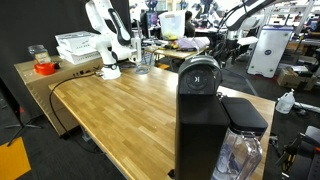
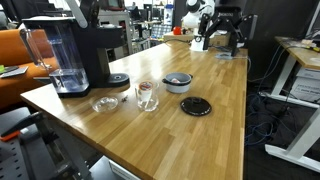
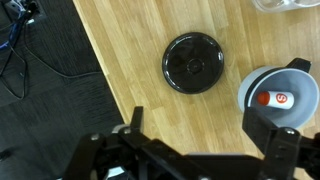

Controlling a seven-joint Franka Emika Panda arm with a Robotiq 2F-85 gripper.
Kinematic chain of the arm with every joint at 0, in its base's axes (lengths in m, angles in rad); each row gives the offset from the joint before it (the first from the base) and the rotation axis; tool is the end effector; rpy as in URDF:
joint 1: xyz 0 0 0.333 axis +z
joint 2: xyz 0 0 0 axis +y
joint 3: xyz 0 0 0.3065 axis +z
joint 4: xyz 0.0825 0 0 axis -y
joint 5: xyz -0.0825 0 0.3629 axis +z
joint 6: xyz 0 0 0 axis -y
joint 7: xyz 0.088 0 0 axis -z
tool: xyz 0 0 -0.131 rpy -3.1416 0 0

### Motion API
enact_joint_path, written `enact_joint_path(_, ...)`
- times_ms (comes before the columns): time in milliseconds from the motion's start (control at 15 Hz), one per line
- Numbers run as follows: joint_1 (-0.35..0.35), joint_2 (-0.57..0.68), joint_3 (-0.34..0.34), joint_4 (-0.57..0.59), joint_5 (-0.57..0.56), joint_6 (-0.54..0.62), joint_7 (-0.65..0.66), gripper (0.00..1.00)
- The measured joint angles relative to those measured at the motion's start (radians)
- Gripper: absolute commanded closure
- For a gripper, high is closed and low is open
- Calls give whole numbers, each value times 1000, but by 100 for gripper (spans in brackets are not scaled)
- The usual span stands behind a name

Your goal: Put the black lid on the gray bowl

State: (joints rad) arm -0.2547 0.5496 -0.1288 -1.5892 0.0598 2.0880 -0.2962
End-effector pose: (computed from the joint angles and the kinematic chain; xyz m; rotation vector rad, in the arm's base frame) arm 0.6192 -0.2348 0.2927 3.1366 -0.1583 -0.0765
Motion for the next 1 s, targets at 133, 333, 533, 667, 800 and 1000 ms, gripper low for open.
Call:
enact_joint_path(133, -5, 39, 15, 37, 4, -31, -10, 0)
enact_joint_path(333, -6, 89, 35, 92, 5, -80, -11, 0)
enact_joint_path(533, -9, 133, 36, 142, 5, -110, -11, 0)
enact_joint_path(667, -16, 162, 35, 172, 5, -120, -11, 0)
enact_joint_path(800, -24, 194, 35, 202, 5, -126, -11, 0)
enact_joint_path(1000, -26, 254, 36, 241, 5, -129, -3, 0)
